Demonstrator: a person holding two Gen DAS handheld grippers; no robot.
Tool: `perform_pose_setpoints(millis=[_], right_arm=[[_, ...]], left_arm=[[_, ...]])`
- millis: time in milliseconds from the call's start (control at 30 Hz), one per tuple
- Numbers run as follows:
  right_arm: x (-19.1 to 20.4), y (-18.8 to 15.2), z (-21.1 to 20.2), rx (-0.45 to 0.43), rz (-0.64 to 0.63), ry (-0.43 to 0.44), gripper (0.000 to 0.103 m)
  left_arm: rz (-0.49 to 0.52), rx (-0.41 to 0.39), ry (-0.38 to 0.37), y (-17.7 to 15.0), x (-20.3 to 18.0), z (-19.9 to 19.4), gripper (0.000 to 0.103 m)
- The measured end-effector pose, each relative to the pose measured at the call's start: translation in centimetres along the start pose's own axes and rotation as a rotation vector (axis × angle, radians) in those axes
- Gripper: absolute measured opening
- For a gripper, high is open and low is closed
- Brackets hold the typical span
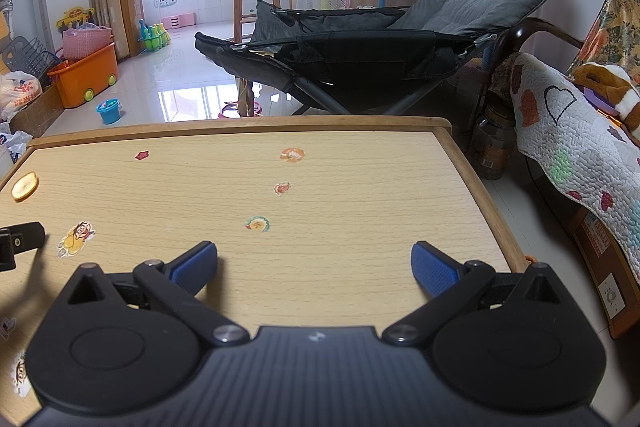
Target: Fold clothes
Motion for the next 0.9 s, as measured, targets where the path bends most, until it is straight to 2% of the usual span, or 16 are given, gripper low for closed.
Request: perform_pose_setpoints(millis=[900], right_arm=[[-0.06,-0.01,-0.03,-0.003,0.008,-0.008,0.103]], left_arm=[[0.001,-0.005,-0.002,0.05,0.02,-0.11,0.103]])
Point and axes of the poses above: each gripper's, at about its wrist camera, not at the fingertips, and z roughly the way its jaws point, x to its left, y to its top, the point moved 7 cm from there along z, roughly the way its jaws point
